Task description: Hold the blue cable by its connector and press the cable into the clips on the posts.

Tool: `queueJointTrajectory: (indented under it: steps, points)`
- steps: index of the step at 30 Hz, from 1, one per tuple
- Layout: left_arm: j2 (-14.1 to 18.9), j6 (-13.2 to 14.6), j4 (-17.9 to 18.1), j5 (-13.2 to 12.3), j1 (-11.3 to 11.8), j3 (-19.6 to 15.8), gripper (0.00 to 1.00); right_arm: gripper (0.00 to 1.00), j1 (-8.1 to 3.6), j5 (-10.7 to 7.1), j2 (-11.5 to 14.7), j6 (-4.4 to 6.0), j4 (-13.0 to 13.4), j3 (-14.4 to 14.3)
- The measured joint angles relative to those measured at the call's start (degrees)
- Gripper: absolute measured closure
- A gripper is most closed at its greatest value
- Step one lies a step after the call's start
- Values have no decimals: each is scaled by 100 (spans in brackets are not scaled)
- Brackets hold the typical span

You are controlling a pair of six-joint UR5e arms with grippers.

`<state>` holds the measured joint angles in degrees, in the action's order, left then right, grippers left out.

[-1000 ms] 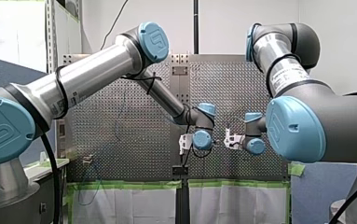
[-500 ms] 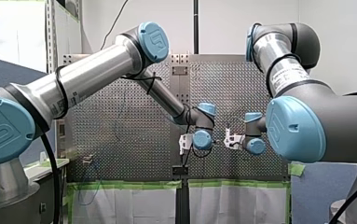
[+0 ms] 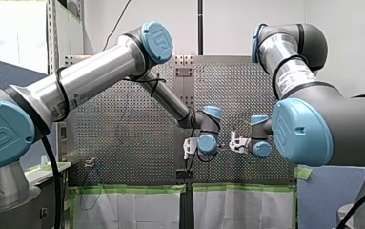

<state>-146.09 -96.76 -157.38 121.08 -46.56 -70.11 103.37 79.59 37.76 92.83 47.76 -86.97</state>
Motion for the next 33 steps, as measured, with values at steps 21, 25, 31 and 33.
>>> queueJointTrajectory:
  steps: [21,25,31,33]
  points:
    - [1041,-221,1075,152,-34,-1091,0,100,-4,-4,0,3,-2,0]
    - [1281,-333,1314,167,-37,-1333,0,100,-7,-4,0,6,-2,0]
    - [1620,-481,1653,176,-33,-1672,0,100,-19,-4,0,7,-2,0]
    - [1722,-534,1758,197,-23,-1772,0,100,-21,-4,0,8,-2,0]
